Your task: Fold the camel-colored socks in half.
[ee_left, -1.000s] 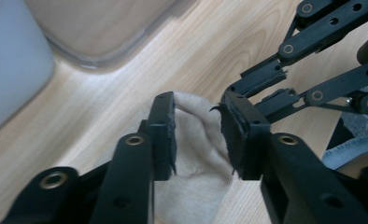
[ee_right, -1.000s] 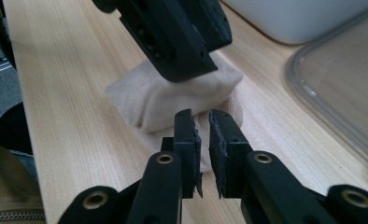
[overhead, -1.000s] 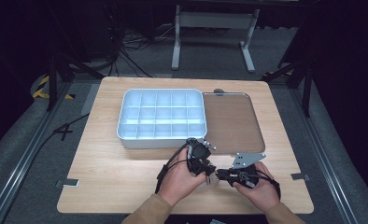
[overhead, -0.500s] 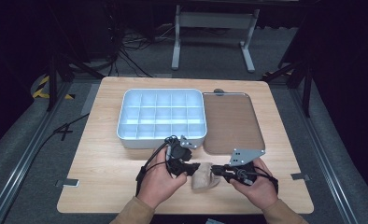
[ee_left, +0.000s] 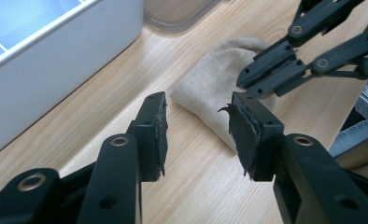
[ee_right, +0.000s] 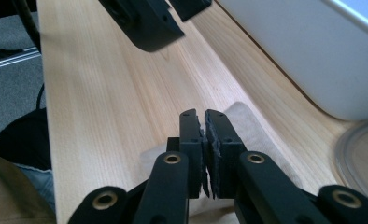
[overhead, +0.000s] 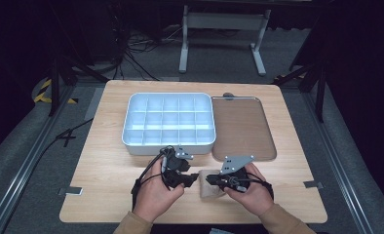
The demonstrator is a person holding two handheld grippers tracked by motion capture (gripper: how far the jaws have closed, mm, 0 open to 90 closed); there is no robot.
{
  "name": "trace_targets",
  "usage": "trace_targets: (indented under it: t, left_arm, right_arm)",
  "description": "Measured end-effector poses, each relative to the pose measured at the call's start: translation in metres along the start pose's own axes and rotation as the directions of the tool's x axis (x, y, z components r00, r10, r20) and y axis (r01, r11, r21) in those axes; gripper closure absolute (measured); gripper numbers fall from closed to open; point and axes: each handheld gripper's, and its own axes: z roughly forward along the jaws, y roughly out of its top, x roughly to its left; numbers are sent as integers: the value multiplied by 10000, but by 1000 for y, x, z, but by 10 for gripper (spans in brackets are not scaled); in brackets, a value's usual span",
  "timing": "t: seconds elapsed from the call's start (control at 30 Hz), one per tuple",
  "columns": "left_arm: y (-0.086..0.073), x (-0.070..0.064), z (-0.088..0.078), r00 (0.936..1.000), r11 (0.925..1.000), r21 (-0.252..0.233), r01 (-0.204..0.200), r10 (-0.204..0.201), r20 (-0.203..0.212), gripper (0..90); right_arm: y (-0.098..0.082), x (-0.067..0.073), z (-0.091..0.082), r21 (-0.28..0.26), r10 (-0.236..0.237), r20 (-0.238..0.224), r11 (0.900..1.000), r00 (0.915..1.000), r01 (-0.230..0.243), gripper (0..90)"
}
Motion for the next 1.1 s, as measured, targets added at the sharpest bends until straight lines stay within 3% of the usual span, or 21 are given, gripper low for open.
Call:
trace_targets:
  t: [0.27, 0.47, 0.67, 0.83, 0.97, 1.1]
  left_arm:
    - [3, -4, 5, 9995, 9997, 74, -214, 212, 214, 576]
    - [9, -14, 22, 9958, 9963, 318, -794, 778, 485, 601]
    - [13, -20, 47, 9876, 9837, 998, -1495, 1437, 630, 630]
    - [13, -20, 60, 9859, 9778, 1380, -1579, 1482, 782, 632]
    - [12, -23, 70, 9816, 9636, 1886, -1896, 1820, 570, 616]
    - [11, -23, 73, 9820, 9617, 1997, -1878, 1799, 571, 609]
  right_arm:
    - [-8, -7, -2, 347, 266, 142, 9990, 9995, -270, 857]
    - [-15, -9, -7, 398, 407, 326, 9983, 9986, -420, 852]
    - [-24, -12, -12, 451, 671, 546, 9966, 9962, -696, 840]
    - [-31, -15, -12, 499, 765, 587, 9956, 9953, -794, 826]
    - [-36, -17, -11, 569, 757, 565, 9953, 9955, -789, 804]
    - [-41, -20, -10, 681, 773, 601, 9944, 9952, -813, 787]
